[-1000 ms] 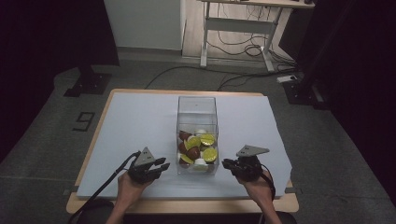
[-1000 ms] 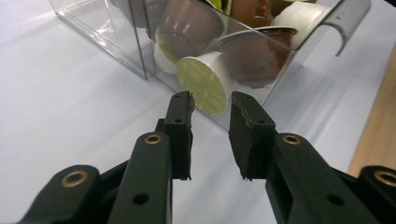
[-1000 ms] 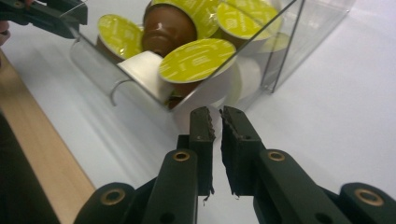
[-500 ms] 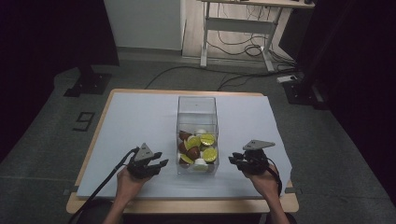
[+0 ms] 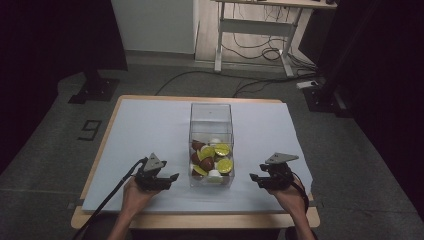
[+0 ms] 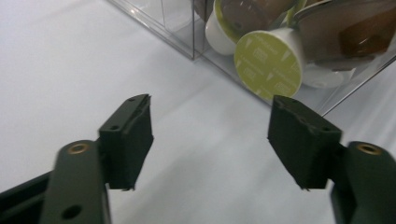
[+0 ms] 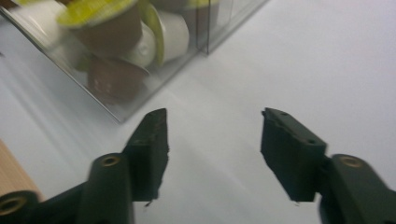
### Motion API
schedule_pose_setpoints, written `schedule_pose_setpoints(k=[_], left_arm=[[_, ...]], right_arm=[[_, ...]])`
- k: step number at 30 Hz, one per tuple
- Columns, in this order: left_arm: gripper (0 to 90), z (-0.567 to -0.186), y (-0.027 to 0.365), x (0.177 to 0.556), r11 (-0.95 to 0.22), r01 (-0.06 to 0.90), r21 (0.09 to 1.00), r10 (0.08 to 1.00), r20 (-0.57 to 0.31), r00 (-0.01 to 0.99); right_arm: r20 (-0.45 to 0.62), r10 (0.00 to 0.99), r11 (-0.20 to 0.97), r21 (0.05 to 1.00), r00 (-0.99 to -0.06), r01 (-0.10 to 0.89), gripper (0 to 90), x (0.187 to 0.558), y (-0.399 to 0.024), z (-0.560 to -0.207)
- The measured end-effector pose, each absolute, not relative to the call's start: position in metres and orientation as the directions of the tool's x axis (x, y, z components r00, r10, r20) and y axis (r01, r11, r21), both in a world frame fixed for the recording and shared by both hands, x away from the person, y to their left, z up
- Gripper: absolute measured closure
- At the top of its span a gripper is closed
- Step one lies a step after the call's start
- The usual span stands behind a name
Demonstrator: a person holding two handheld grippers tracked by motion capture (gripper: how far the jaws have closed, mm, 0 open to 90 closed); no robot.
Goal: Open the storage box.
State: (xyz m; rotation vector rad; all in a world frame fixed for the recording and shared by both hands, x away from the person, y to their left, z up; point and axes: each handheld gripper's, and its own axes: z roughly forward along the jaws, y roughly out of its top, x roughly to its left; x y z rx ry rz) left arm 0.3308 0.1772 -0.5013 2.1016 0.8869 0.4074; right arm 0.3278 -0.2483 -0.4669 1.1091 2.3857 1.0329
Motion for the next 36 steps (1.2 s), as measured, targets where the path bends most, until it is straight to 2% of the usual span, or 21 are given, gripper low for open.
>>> schedule_pose_setpoints(k=[4, 6, 8, 16, 26, 27, 32, 36], left_arm=[[22.2, -0.504, 0.179, 0.332, -0.444, 0.462, 0.768, 0.713, -0.010, 0.701], [17.2, -0.508, 0.180, 0.333, -0.449, 0.468, 0.761, 0.716, -0.007, 0.698], [14.7, -0.510, 0.181, 0.334, -0.455, 0.474, 0.754, 0.719, -0.004, 0.695], [12.0, -0.520, 0.183, 0.337, -0.487, 0.502, 0.715, 0.728, 0.016, 0.685], [2.2, -0.527, 0.181, 0.339, -0.518, 0.528, 0.674, 0.733, 0.030, 0.680], [1.4, -0.527, 0.181, 0.340, -0.518, 0.530, 0.671, 0.734, 0.030, 0.679], [0.7, -0.528, 0.182, 0.341, -0.512, 0.541, 0.667, 0.734, 0.013, 0.679], [0.2, -0.528, 0.182, 0.342, -0.507, 0.551, 0.663, 0.736, 0.000, 0.677]], right_arm=[[0.013, 0.769, 0.437, 0.719, -0.639, 0.540, 34.8, 0.328, -0.251, -0.472], [0.019, 0.782, 0.425, 0.715, -0.624, 0.555, 27.9, 0.328, -0.255, -0.477], [0.026, 0.787, 0.421, 0.707, -0.616, 0.568, 26.1, 0.329, -0.258, -0.482], [0.048, 0.807, 0.409, 0.674, -0.588, 0.616, 14.7, 0.333, -0.260, -0.500], [0.046, 0.815, 0.419, 0.642, -0.578, 0.642, 10.2, 0.337, -0.260, -0.515], [0.042, 0.816, 0.421, 0.641, -0.577, 0.642, 6.9, 0.337, -0.259, -0.518], [0.042, 0.815, 0.435, 0.615, -0.579, 0.658, 0.0, 0.339, -0.258, -0.524], [0.032, 0.814, 0.441, 0.615, -0.579, 0.654, 0.0, 0.339, -0.257, -0.525]])
